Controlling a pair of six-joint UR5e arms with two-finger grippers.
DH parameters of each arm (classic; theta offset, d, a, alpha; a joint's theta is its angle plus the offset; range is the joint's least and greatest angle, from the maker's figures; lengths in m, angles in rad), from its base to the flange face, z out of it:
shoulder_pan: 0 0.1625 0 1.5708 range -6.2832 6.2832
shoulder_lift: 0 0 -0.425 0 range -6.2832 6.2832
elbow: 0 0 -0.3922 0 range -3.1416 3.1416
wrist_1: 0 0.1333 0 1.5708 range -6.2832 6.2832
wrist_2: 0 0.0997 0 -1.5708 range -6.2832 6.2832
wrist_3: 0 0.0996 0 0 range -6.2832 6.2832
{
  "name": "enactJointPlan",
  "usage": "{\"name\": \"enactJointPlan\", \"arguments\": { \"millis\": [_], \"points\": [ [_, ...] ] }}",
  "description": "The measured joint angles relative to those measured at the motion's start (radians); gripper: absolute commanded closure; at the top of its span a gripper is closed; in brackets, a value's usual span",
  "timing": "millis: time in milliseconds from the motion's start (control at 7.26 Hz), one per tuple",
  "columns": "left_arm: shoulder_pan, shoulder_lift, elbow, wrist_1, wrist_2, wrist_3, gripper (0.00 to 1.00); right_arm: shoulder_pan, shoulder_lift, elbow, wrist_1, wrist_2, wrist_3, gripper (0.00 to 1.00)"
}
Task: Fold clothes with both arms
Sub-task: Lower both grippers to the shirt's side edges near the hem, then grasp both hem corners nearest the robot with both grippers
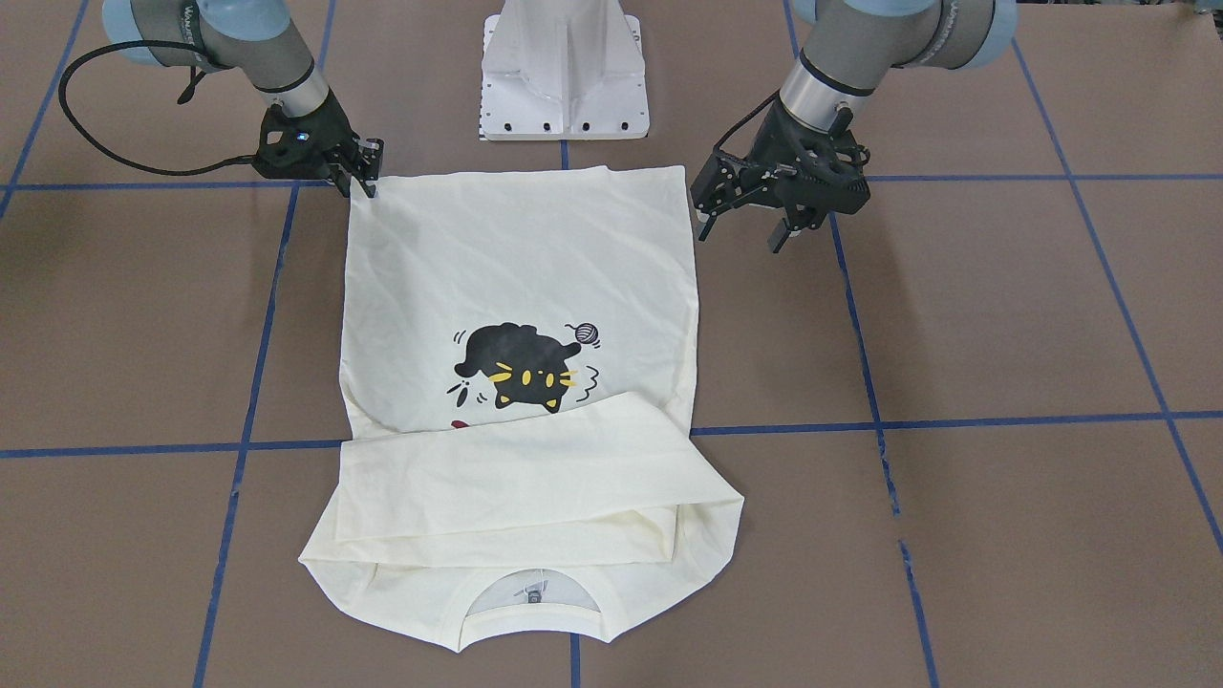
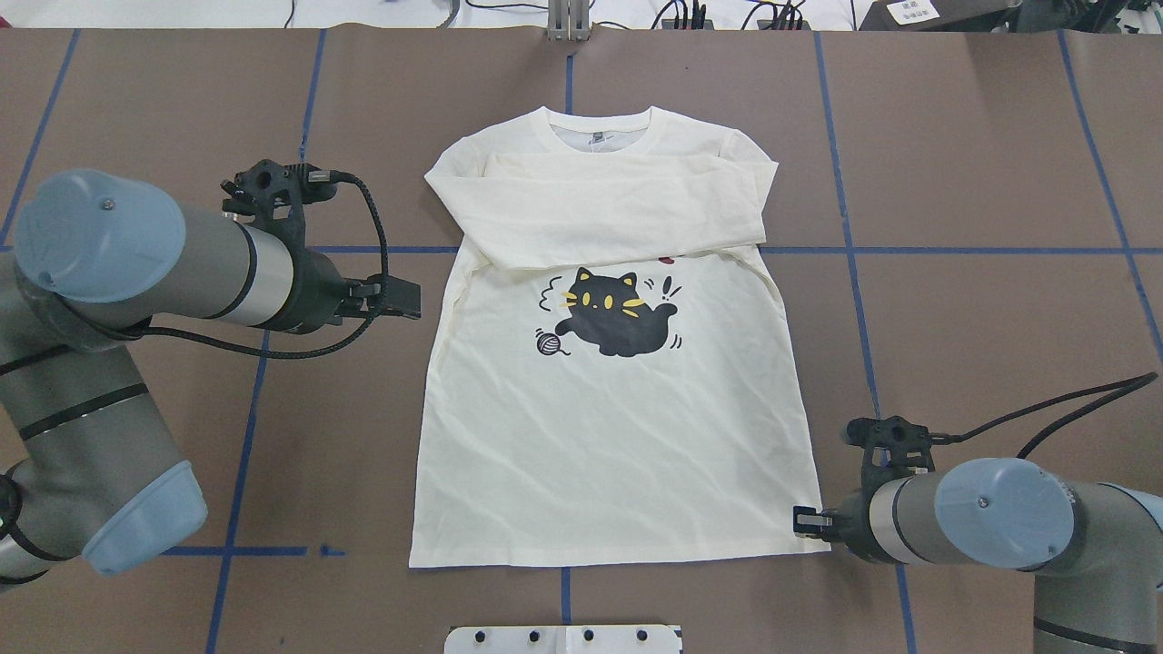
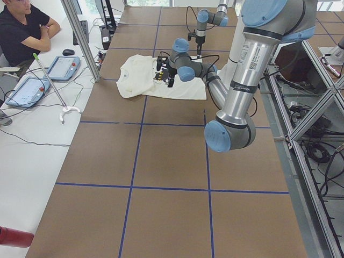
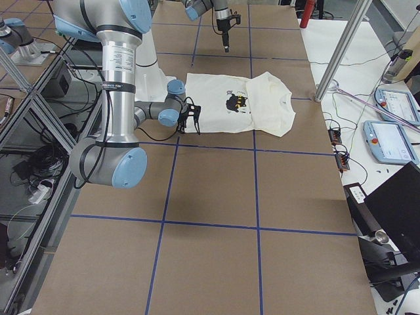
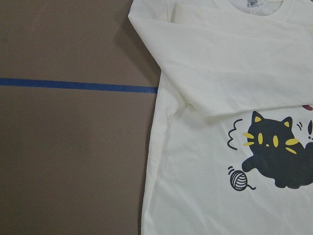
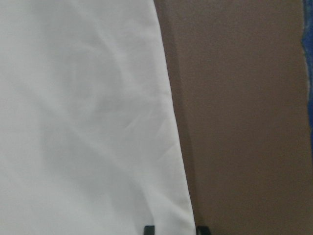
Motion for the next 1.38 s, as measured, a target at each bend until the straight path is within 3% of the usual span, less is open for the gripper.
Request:
{"name": "enactJointPlan", "arguments": {
  "millis": [276, 689, 1378],
  "points": [
    [0.0, 0.0, 0.0, 0.0, 0.0, 0.0, 0.01, 0.0, 0.0, 0.0, 0.0, 0.004, 0.0, 1.0],
    [0.026, 0.018, 0.011, 0.0, 0.0, -0.044, 0.01, 0.003, -0.004, 0.024, 0.004, 0.002, 0.01, 1.0],
    [0.34, 0.057, 0.005, 0.001, 0.146, -0.37, 0.1, 0.008, -0.013, 0.059, 0.011, -0.002, 0.032, 1.0]
  ]
}}
